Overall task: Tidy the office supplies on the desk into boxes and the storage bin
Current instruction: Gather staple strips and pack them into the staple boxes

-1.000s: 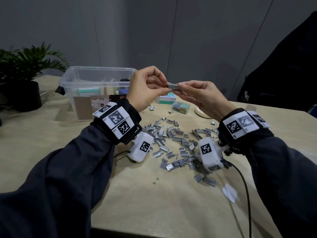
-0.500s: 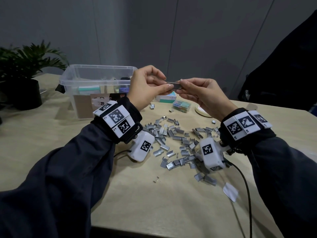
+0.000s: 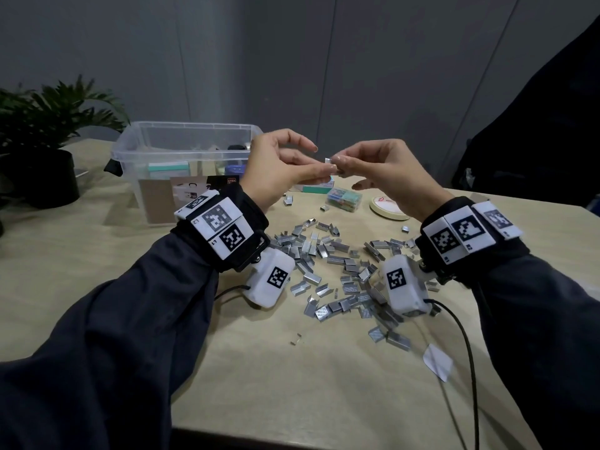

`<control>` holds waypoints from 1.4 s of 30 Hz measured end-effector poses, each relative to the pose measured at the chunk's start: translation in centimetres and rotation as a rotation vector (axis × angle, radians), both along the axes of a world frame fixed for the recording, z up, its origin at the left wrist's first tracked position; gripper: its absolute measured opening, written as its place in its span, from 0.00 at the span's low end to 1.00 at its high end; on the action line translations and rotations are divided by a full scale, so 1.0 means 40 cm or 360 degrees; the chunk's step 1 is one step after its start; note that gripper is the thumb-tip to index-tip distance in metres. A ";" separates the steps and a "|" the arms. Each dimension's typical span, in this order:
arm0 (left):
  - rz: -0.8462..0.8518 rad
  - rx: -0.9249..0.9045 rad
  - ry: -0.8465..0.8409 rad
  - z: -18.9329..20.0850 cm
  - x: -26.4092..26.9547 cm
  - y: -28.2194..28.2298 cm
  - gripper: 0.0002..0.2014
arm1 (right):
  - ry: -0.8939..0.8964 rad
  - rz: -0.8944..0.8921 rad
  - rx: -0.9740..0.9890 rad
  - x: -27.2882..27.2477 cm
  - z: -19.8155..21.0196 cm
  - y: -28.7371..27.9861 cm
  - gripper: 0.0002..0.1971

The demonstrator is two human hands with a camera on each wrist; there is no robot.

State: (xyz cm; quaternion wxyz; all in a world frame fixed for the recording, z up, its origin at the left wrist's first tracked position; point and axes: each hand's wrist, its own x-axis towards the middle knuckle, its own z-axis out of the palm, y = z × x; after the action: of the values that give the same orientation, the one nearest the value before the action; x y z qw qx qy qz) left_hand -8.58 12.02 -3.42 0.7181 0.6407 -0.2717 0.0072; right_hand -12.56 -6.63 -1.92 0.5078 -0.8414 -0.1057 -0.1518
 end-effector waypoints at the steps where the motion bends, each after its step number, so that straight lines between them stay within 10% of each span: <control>1: -0.0024 -0.0003 0.0048 0.000 -0.002 -0.001 0.19 | 0.0032 0.0007 0.0026 0.001 0.001 -0.004 0.06; 15: -0.0131 -0.0206 0.0505 0.011 -0.001 0.009 0.14 | -0.0159 -0.0180 0.0430 -0.003 0.003 -0.045 0.03; 42: -0.0064 -0.0165 0.0478 0.002 -0.013 -0.008 0.22 | -0.0049 -0.0097 0.0517 0.014 -0.022 0.000 0.14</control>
State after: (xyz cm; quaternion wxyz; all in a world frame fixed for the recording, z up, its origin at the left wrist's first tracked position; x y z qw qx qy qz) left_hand -9.09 11.69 -3.36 0.7828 0.5909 -0.1734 -0.0890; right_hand -12.01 -6.61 -2.79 0.6306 -0.7487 -0.0619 -0.1951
